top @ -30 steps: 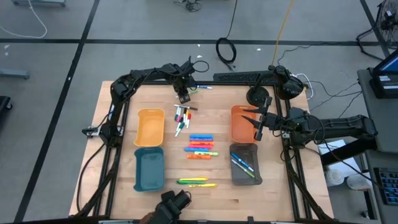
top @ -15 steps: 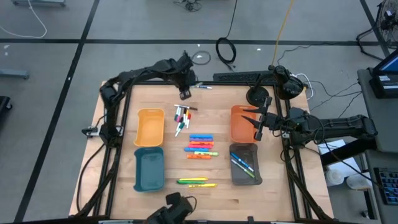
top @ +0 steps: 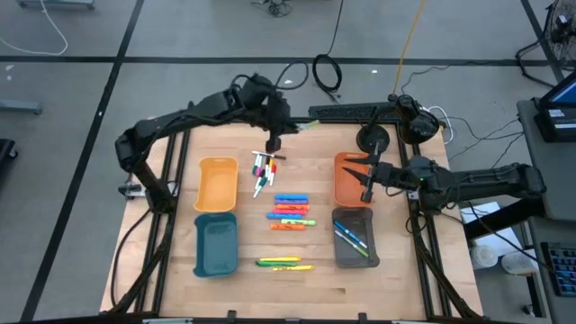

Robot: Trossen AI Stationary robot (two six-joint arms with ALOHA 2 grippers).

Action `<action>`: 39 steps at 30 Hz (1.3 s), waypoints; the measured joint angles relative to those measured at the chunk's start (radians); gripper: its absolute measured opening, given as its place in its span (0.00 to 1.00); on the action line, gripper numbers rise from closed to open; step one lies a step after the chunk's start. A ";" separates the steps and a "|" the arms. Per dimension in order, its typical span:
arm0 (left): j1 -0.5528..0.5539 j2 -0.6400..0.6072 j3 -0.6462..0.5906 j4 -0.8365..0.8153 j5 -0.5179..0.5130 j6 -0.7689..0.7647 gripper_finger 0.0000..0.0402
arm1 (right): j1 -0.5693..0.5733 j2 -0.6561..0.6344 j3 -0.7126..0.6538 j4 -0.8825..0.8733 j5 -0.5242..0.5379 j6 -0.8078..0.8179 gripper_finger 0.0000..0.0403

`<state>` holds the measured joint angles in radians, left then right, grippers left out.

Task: Pick & Place Markers
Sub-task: Put the green dry erase marker into the black bin

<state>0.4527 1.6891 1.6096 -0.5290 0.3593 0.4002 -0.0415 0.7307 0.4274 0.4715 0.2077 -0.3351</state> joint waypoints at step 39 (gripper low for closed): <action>-0.161 0.008 0.001 0.097 0.077 0.084 0.06 | -0.078 0.547 0.222 0.571 -0.159 -0.026 0.27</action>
<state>0.2913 1.6970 1.6104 -0.4316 0.4358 0.4838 -0.1192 1.2780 0.6491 1.0424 0.0485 -0.3616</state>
